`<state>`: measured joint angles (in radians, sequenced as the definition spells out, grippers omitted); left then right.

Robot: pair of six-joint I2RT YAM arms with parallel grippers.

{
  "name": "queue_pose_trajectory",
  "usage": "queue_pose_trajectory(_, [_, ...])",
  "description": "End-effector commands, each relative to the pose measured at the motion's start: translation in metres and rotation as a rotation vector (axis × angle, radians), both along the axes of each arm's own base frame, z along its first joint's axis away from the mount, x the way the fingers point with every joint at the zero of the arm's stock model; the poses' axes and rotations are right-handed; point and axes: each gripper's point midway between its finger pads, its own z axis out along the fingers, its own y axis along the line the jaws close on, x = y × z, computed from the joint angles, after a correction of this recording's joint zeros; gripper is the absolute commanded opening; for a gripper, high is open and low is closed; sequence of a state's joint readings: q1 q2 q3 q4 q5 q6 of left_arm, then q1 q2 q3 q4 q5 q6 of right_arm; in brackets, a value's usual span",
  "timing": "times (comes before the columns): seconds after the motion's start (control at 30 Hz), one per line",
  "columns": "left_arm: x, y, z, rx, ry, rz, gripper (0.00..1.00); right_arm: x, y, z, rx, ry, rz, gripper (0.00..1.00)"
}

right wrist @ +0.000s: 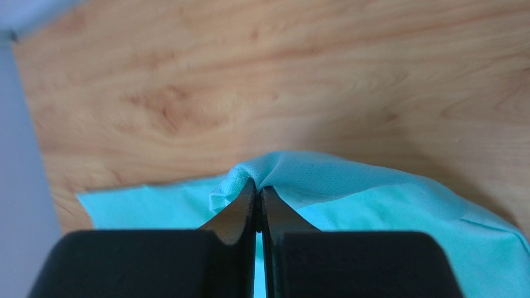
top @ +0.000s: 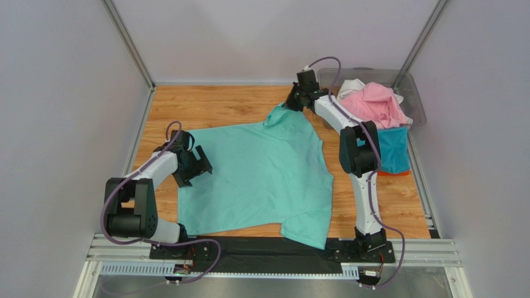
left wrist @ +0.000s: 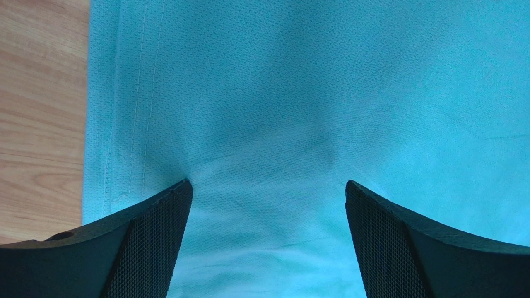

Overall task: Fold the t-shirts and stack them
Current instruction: Flatten the tshirt out

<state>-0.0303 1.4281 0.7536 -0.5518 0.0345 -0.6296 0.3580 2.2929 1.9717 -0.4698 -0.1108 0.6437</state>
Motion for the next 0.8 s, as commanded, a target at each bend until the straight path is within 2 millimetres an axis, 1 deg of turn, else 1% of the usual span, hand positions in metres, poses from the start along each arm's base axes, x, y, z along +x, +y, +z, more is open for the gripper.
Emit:
queue_pose_trajectory(0.0, [-0.008, 0.007, -0.013, 0.036, 0.033, -0.011, 1.00, 0.054, -0.021, 0.012, 0.259, -0.006, -0.229, 0.06])
queue_pose_trajectory(0.03, [-0.007, 0.007, -0.013, 0.035, 0.030, -0.012, 1.00, 0.061, -0.022, 0.019, 0.291, -0.013, -0.244, 0.08])
queue_pose_trajectory(0.07, [-0.007, 0.007, -0.013, 0.035, 0.030, -0.017, 1.00, 0.068, -0.029, 0.018, 0.326, 0.000, -0.297, 0.17])
queue_pose_trajectory(0.1, [-0.008, 0.007, -0.013, 0.035, 0.031, -0.017, 1.00, 0.070, -0.030, 0.018, 0.335, 0.000, -0.306, 0.20])
queue_pose_trajectory(0.13, [-0.009, 0.007, -0.013, 0.034, 0.030, -0.019, 1.00, 0.074, -0.032, 0.024, 0.344, -0.021, -0.306, 0.23])
queue_pose_trajectory(0.17, [-0.008, 0.006, -0.012, 0.033, 0.025, -0.022, 1.00, 0.076, -0.030, 0.031, 0.352, -0.037, -0.292, 0.39])
queue_pose_trajectory(0.2, [-0.008, 0.007, -0.011, 0.034, 0.021, -0.024, 1.00, 0.074, -0.027, 0.037, 0.360, -0.044, -0.257, 0.46])
queue_pose_trajectory(0.27, [-0.005, 0.005, -0.005, 0.023, -0.002, -0.026, 1.00, 0.070, -0.022, 0.046, 0.328, -0.077, -0.185, 0.71])
queue_pose_trajectory(0.3, [-0.003, 0.004, -0.003, 0.020, -0.011, -0.027, 1.00, 0.065, -0.021, 0.059, 0.326, -0.099, -0.159, 0.75])
queue_pose_trajectory(0.33, [-0.001, 0.003, 0.003, 0.013, -0.031, -0.029, 1.00, 0.060, -0.019, 0.065, 0.320, -0.106, -0.124, 0.83])
queue_pose_trajectory(0.37, [0.002, 0.002, 0.007, 0.010, -0.045, -0.030, 1.00, 0.052, -0.022, 0.074, 0.289, -0.134, -0.082, 1.00])
queue_pose_trajectory(0.43, [0.007, 0.000, 0.018, 0.001, -0.081, -0.030, 1.00, 0.041, -0.022, 0.084, 0.254, -0.155, -0.033, 1.00])
queue_pose_trajectory(0.47, [0.010, 0.001, 0.024, 0.003, -0.098, -0.027, 1.00, 0.028, -0.025, 0.089, 0.203, -0.169, 0.011, 1.00])
queue_pose_trajectory(0.53, [0.015, 0.002, 0.033, 0.010, -0.129, -0.022, 1.00, 0.012, -0.027, 0.091, 0.155, -0.172, 0.048, 1.00])
queue_pose_trajectory(0.57, [0.019, 0.003, 0.038, 0.014, -0.141, -0.019, 1.00, -0.001, -0.025, 0.105, 0.111, -0.211, 0.103, 1.00])
queue_pose_trajectory(0.6, [0.018, 0.004, 0.040, 0.018, -0.134, -0.017, 1.00, -0.015, -0.027, 0.092, 0.072, -0.180, 0.114, 1.00])
queue_pose_trajectory(0.63, [0.022, 0.004, 0.044, 0.022, -0.143, -0.014, 1.00, -0.027, -0.023, 0.090, 0.033, -0.174, 0.135, 1.00])
queue_pose_trajectory(0.67, [0.022, 0.004, 0.045, 0.022, -0.138, -0.010, 1.00, -0.042, -0.027, 0.100, -0.002, -0.175, 0.141, 1.00])
queue_pose_trajectory(0.7, [0.021, 0.004, 0.045, 0.020, -0.132, -0.010, 1.00, -0.056, -0.035, 0.080, -0.083, -0.144, 0.146, 1.00])
queue_pose_trajectory(0.73, [0.022, 0.004, 0.045, 0.017, -0.130, -0.006, 1.00, -0.076, -0.031, 0.086, -0.119, -0.140, 0.163, 1.00])
queue_pose_trajectory(0.77, [0.022, 0.004, 0.044, 0.016, -0.129, -0.005, 1.00, -0.089, -0.033, 0.078, -0.160, -0.119, 0.167, 1.00])
